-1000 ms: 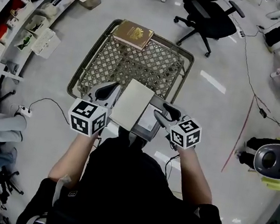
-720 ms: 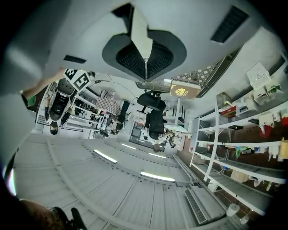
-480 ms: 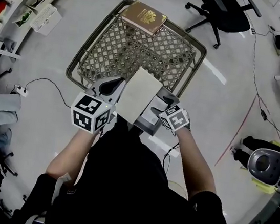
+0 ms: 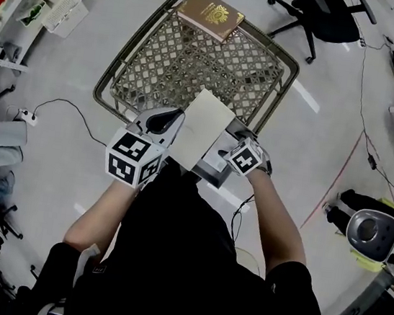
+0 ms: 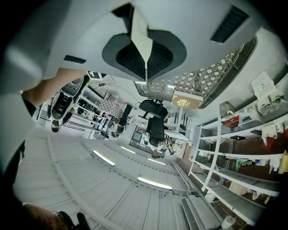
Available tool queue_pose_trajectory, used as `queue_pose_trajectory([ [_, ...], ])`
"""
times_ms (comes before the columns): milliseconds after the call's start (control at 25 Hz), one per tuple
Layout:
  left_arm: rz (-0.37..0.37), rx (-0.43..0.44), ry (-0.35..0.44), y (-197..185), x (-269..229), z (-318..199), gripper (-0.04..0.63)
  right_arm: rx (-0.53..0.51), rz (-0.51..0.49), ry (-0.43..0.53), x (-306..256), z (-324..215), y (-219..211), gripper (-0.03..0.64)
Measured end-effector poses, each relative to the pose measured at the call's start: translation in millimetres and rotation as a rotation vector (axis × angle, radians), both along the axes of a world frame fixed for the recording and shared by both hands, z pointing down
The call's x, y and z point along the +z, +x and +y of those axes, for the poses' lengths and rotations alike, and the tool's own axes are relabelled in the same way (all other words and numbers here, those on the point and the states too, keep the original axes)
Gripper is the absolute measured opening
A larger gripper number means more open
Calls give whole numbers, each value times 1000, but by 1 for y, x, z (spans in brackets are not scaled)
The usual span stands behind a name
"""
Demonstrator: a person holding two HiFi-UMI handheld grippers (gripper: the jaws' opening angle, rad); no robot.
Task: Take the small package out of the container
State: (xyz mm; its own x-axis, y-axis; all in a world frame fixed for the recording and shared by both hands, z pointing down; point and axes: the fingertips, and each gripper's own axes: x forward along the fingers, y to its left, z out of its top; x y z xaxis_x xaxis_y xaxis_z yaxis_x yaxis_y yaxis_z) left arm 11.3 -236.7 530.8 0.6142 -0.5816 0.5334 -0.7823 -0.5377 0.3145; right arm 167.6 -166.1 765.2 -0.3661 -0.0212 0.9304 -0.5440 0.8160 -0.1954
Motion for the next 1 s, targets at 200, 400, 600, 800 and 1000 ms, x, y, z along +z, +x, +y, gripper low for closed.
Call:
queue_pose_trajectory([
  [200,-7,18,-16,-1,4,5,18,-30,76,-49,15,2,7,347],
  [400,-10,38,-28,-1,8,11,18,-41,89,-53,14,0,2,348],
  [600,-15,68,-37,4,15,20,18,-12,65,-60,10,14,-3,344],
  [800,-26,100,-33,10,15,24,18,24,16,-70,5,35,-11,342],
  [1000,-39,130,-34,18,15,33,18,74,-49,-13,-7,38,-16,341],
])
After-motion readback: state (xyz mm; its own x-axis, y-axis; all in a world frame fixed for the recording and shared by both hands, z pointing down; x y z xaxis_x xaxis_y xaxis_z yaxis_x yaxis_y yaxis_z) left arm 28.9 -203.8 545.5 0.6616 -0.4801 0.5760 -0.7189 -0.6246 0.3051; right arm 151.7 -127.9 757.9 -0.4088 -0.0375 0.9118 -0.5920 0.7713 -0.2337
